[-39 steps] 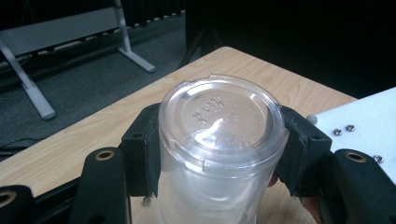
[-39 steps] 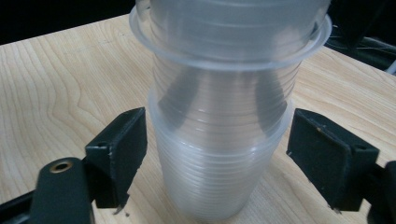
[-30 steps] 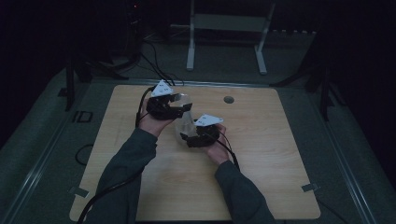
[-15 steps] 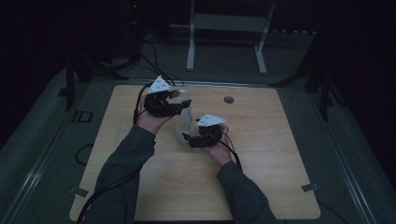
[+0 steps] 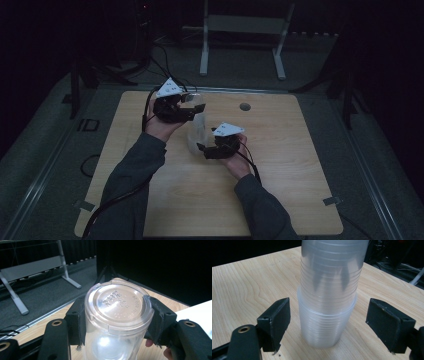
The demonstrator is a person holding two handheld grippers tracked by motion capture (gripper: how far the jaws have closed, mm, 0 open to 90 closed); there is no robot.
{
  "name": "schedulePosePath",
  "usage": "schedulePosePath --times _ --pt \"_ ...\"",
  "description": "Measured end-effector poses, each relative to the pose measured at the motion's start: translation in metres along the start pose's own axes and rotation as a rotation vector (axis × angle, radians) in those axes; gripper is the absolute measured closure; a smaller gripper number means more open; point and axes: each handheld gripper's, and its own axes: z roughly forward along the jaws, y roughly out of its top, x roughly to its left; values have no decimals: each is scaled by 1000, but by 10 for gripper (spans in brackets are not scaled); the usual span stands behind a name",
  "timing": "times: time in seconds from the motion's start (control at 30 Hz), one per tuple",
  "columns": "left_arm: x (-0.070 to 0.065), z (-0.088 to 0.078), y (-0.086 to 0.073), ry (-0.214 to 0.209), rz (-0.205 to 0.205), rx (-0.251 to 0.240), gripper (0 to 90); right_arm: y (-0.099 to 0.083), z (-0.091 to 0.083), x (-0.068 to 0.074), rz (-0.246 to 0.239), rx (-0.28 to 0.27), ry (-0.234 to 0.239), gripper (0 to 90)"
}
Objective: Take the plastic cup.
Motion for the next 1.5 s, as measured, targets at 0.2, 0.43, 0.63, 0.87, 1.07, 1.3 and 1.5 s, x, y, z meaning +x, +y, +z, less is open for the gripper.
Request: schedulePosePath --times 0.2,0.43,0.63,0.87,1.07,1.3,1.5 --pt "-2 -4 4 -9 5 -13 408 -1 -2 0 0 0 2 193" --pt "-5 -9 8 -19 12 -28 408 -2 -4 1 -2 1 4 193" --pt "-8 -14 12 -35 15 -40 408 -1 -6 2 -6 1 4 192" --pt "-11 -20 15 -49 17 -53 408 -1 -9 2 -11 -3 0 192" --pt "-12 -24 17 -55 18 -59 408 -2 -12 1 -13 -4 -3 193" --pt "-15 -30 16 -61 23 -68 408 -3 -17 1 -22 3 -4 193" --pt "-17 -36 14 -63 20 -76 408 -4 -20 1 -27 6 -6 196"
